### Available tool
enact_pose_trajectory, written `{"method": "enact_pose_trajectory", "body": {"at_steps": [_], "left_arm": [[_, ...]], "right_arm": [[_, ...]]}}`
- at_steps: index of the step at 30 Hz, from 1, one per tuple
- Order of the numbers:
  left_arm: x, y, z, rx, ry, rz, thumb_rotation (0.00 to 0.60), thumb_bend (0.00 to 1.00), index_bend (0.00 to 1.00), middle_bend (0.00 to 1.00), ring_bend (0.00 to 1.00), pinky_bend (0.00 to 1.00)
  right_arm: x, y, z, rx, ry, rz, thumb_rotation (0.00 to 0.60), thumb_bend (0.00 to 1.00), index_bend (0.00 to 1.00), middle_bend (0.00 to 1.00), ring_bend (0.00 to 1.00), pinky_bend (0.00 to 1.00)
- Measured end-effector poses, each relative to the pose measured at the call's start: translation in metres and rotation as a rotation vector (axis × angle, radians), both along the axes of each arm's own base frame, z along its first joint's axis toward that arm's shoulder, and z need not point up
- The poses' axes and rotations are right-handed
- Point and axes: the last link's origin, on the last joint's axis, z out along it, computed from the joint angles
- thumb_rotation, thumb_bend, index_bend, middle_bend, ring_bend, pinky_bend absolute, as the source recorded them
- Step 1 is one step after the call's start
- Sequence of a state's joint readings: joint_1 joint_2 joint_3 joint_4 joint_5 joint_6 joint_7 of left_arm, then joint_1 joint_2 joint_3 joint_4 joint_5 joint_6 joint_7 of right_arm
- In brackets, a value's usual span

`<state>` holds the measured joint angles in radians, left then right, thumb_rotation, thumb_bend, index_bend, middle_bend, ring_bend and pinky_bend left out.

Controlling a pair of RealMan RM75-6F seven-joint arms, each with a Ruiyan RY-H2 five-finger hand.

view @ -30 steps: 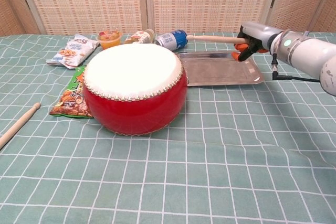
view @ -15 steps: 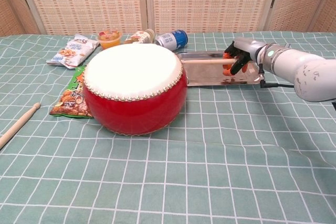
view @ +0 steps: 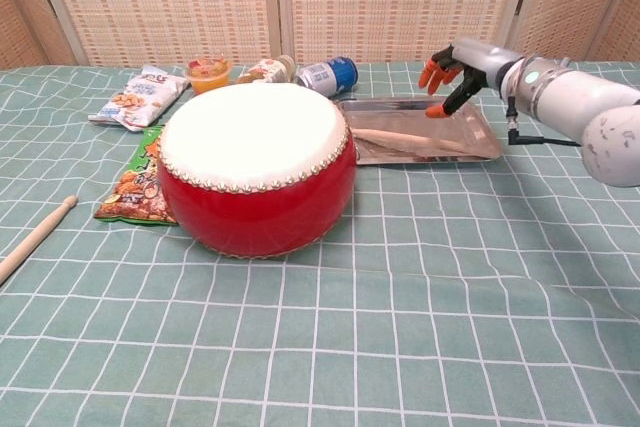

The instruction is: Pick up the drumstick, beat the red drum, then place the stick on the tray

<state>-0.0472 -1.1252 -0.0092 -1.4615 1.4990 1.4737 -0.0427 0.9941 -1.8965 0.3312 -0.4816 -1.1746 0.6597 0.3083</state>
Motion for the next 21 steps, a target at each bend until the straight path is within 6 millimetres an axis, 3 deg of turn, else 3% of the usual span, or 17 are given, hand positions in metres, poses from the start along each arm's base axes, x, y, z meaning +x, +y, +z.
{"method": "enact_pose_trajectory", "body": {"at_steps": [4,10,16,21], "left_arm": [[0.002,0.005,0.0,0.002,-0.003,-0.015,0.6,0.35,0.04,0.03,0.02,0.07],[0.009,0.013,-0.001,0.002,-0.006,-0.044,0.6,0.35,0.04,0.03,0.02,0.07],[0.016,0.018,0.001,0.009,-0.01,-0.072,0.6,0.35,0.04,0.03,0.02,0.07],[0.024,0.022,-0.002,0.002,-0.014,-0.097,0.6,0.35,0.04,0.03,0.02,0.07]], "right_arm": [[0.0,0.011,0.026,-0.077,-0.022,0.095,0.6,0.28,0.43,0.31,0.22,0.33],[-0.01,0.054,0.06,-0.094,-0.046,0.154,0.6,0.28,0.42,0.31,0.22,0.33],[-0.04,0.128,0.112,-0.135,-0.04,0.115,0.6,0.28,0.33,0.31,0.21,0.32],[-0.091,0.208,0.158,-0.202,0.027,-0.013,0.6,0.28,0.19,0.23,0.1,0.2]]}}
